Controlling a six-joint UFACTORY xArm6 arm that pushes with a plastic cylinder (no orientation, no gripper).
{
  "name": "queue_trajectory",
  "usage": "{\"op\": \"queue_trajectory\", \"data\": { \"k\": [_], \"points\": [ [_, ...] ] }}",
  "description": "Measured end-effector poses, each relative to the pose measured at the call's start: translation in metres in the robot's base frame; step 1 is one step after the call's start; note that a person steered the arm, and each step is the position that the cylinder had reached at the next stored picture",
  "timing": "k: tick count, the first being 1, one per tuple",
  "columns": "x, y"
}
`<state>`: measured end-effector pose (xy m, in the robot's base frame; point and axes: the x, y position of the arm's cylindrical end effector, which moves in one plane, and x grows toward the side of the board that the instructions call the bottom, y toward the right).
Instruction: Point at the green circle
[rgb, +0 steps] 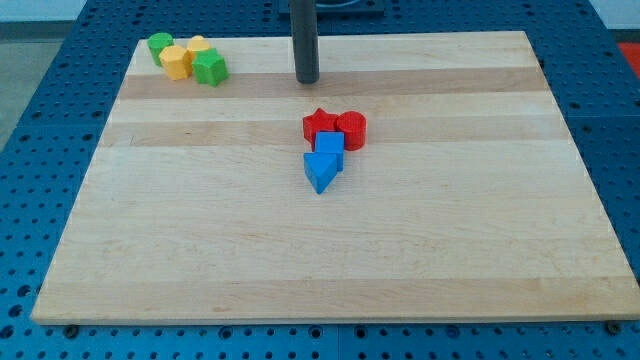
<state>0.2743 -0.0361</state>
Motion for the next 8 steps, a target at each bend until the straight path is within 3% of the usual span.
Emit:
{"op": "queue_trajectory", "data": {
  "k": [3,6,8],
  "points": [
    [-0.082,-0.058],
    [-0.083,-0.100],
    [-0.065,-0.056]
  ]
}}
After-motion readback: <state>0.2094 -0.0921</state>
